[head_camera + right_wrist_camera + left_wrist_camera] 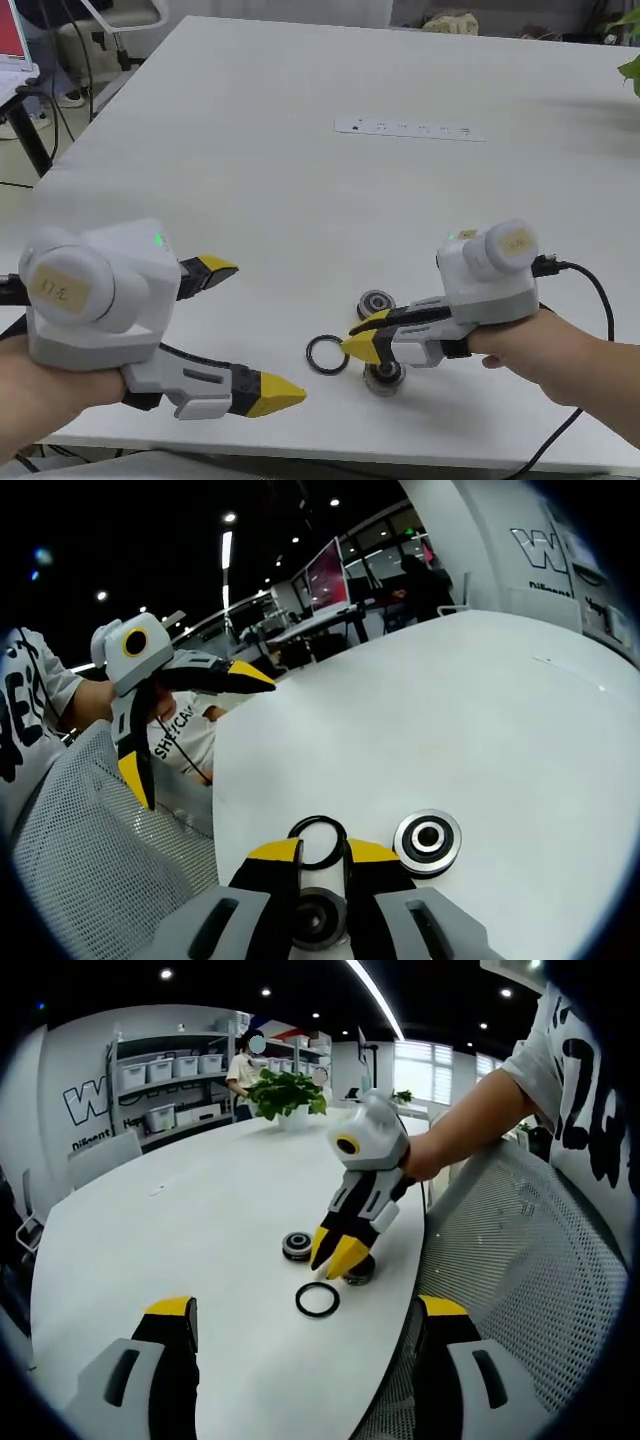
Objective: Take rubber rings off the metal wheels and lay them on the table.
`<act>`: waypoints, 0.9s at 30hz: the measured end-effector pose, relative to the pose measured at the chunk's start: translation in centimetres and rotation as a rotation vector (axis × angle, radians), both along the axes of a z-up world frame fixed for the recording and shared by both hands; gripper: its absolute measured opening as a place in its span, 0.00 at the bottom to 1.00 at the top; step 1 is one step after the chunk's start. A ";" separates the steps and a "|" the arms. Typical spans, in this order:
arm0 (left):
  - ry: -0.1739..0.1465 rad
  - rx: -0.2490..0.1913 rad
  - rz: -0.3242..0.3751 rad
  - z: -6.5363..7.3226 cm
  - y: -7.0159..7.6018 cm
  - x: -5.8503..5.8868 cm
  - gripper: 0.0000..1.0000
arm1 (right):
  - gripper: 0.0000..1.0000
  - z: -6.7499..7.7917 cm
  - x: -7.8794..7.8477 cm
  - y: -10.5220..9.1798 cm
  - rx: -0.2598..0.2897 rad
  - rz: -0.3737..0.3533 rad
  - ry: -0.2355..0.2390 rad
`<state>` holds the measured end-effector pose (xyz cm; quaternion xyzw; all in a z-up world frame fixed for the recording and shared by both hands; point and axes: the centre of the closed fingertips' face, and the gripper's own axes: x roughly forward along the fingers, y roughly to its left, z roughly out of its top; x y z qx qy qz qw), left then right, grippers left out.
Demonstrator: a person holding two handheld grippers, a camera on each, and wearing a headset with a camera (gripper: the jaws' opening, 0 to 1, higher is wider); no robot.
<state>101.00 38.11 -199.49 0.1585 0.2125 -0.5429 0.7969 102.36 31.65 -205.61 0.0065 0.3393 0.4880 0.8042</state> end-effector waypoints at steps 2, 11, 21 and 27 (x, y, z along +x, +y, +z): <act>0.000 0.000 -0.002 0.0 -0.1 0.0 0.88 | 0.16 0.2 0.0 0.0 0.002 0.001 -0.007; 0.002 0.002 -0.016 0.2 -0.7 0.1 0.88 | 0.21 1.4 0.2 -0.2 0.026 -0.012 -0.039; 0.001 0.009 -0.029 0.6 -1.0 0.5 0.89 | 0.26 2.4 0.7 -1.2 0.033 -0.035 -0.080; 0.003 0.009 -0.038 0.8 -1.4 0.6 0.89 | 0.29 2.8 1.2 -2.2 0.030 -0.056 -0.102</act>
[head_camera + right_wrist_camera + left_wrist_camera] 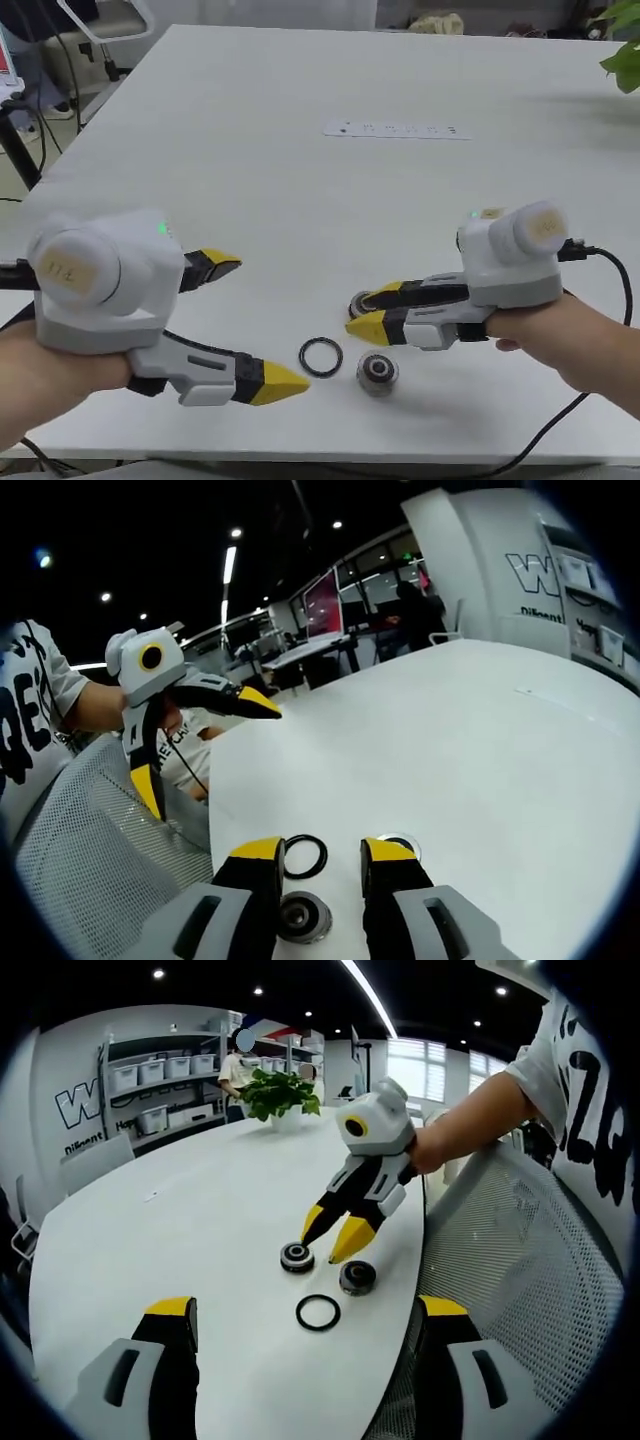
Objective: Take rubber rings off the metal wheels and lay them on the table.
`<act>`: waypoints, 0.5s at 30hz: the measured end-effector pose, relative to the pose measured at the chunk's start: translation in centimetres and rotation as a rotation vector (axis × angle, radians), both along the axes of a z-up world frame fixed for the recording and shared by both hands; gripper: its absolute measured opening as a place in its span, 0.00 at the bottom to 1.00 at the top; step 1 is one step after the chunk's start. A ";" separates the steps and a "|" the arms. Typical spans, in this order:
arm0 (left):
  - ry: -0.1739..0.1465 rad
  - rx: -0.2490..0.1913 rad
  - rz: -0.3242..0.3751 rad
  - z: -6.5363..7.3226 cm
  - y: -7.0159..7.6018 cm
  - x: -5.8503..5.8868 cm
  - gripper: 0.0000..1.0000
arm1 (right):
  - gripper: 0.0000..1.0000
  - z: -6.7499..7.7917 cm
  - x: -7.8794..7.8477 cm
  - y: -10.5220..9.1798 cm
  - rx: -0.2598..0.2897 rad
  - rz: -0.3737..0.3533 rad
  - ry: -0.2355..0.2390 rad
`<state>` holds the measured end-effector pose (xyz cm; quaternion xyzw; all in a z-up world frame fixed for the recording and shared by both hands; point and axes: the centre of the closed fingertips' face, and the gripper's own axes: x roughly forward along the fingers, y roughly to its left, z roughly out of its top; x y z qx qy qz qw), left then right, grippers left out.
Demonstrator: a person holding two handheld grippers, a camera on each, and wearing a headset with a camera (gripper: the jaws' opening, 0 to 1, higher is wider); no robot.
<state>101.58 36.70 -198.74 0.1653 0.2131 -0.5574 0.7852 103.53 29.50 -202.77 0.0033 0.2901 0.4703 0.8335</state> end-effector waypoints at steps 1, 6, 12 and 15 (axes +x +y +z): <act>0.000 0.002 -0.004 0.0 -0.1 0.0 0.89 | 0.29 0.1 0.0 -0.1 0.000 -0.003 -0.002; 0.001 0.004 -0.013 0.1 -0.5 0.3 0.88 | 0.30 0.2 0.3 -0.9 -0.009 -0.014 -0.013; 0.001 0.010 -0.035 0.1 -1.1 0.6 0.88 | 0.31 0.4 0.7 -1.8 -0.019 -0.031 -0.031; 0.006 0.010 -0.043 0.0 -1.5 0.9 0.88 | 0.32 0.5 0.9 -2.2 -0.021 -0.038 -0.037</act>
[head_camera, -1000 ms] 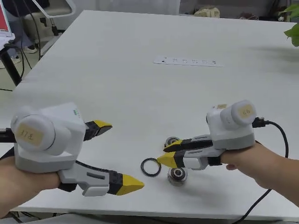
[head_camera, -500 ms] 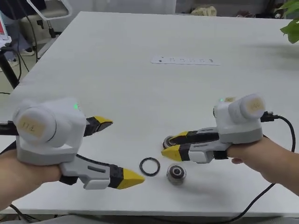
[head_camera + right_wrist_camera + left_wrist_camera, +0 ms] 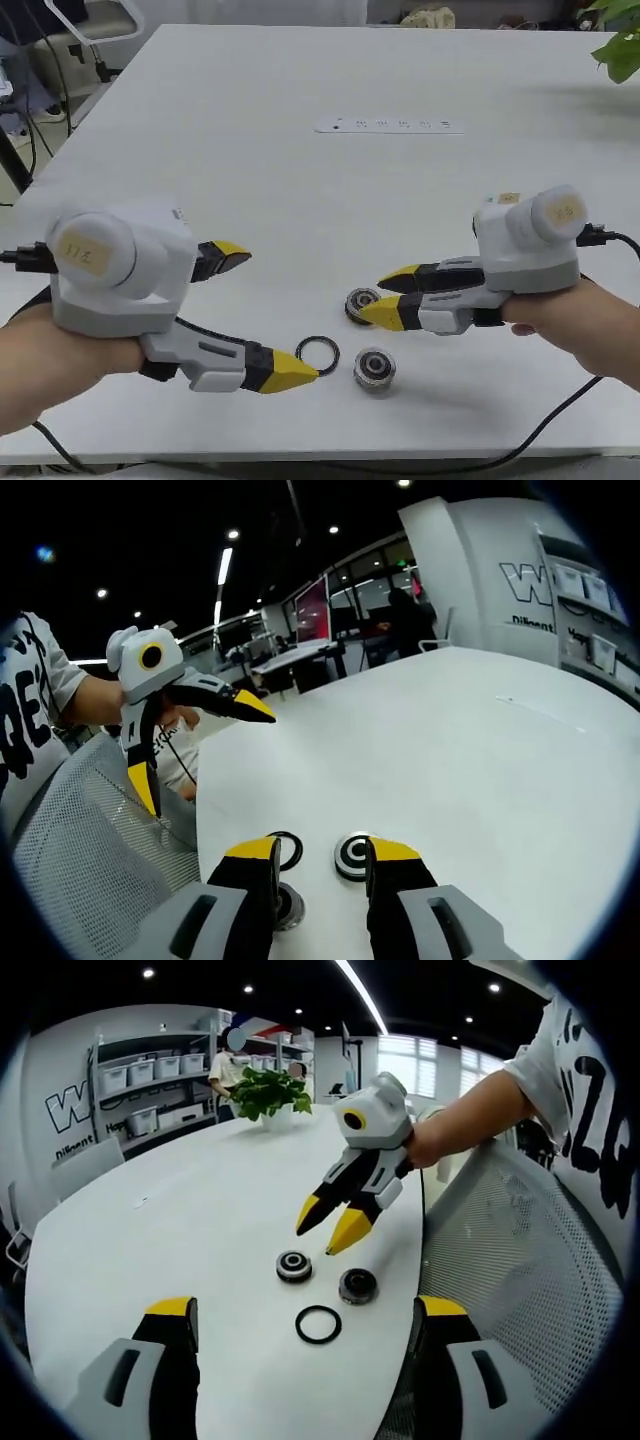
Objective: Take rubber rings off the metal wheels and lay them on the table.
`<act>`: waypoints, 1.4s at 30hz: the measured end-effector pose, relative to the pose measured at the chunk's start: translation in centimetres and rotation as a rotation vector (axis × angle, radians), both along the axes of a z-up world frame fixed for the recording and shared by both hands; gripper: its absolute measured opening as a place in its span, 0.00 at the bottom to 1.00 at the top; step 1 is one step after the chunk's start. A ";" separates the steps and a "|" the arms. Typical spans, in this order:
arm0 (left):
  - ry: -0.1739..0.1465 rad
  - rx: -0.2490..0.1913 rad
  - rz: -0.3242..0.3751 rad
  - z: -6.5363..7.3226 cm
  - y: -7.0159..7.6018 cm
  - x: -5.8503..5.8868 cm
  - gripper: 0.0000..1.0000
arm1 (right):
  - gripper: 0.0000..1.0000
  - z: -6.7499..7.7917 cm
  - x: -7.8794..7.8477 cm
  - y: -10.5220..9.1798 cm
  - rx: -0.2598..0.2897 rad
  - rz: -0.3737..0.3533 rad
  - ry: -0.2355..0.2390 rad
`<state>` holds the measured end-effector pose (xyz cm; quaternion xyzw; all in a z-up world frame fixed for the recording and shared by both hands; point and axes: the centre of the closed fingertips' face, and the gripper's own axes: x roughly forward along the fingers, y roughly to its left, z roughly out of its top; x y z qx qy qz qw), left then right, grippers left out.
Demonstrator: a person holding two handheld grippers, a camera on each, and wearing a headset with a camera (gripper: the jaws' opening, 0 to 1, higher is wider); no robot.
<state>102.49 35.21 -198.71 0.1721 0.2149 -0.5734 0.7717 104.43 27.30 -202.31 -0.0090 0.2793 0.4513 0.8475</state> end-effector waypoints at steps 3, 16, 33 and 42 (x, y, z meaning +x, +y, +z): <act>0.012 0.000 -0.012 -0.1 -0.4 0.0 0.87 | 0.32 -0.1 0.1 -0.4 -0.012 -0.005 -0.007; 0.033 0.000 -0.035 -0.3 -2.2 1.1 0.84 | 0.34 -0.9 0.2 -1.8 -0.061 -0.010 -0.021; 0.061 0.032 -0.055 -2.2 -3.3 2.2 0.73 | 0.33 -2.3 0.6 -2.6 -0.095 -0.003 -0.020; 0.070 0.044 -0.080 -3.1 -4.1 2.4 0.66 | 0.33 -3.0 0.6 -2.5 -0.111 0.016 -0.026</act>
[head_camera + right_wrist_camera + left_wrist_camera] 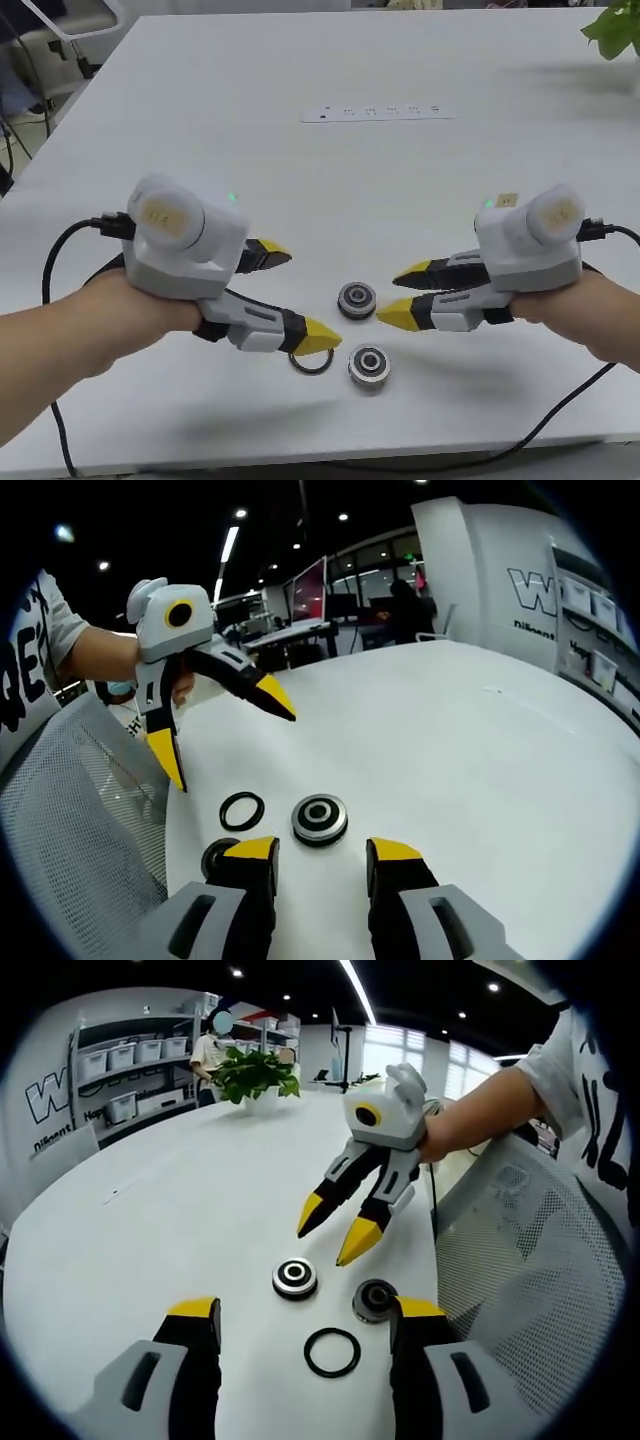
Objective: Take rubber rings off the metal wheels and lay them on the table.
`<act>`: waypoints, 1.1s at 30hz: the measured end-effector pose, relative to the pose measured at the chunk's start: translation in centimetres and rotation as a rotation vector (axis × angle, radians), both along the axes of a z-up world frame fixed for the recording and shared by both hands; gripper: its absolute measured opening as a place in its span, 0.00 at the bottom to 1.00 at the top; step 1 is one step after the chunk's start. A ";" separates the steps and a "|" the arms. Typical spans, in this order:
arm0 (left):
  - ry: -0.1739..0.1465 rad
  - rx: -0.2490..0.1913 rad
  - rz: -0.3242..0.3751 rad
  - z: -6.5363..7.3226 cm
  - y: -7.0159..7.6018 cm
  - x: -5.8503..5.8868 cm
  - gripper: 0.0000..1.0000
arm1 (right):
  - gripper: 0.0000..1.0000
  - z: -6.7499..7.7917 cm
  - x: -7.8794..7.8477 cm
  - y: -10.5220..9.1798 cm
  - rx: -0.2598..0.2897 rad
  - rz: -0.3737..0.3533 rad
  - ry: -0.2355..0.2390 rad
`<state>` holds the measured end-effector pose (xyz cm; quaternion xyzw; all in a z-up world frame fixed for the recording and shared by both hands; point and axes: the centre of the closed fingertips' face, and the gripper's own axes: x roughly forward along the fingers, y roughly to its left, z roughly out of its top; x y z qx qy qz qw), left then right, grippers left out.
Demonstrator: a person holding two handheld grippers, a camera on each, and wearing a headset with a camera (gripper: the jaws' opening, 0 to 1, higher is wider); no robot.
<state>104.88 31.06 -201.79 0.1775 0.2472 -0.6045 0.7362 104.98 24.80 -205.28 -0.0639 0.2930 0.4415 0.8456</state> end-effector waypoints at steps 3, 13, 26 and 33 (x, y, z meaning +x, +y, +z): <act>0.000 0.001 -0.002 -0.2 -0.2 0.1 0.64 | 0.32 -0.1 0.0 0.1 -0.004 0.003 -0.002; 0.012 0.009 -0.015 -0.9 -1.0 0.6 0.57 | 0.30 -1.0 0.3 0.2 -0.020 0.021 -0.012; 0.032 0.027 -0.028 -2.3 -1.7 0.8 0.47 | 0.27 -1.5 0.3 0.3 -0.030 0.041 -0.013; 0.028 0.026 -0.028 -2.5 -2.2 1.1 0.42 | 0.25 -1.6 0.3 0.5 -0.026 0.047 -0.013</act>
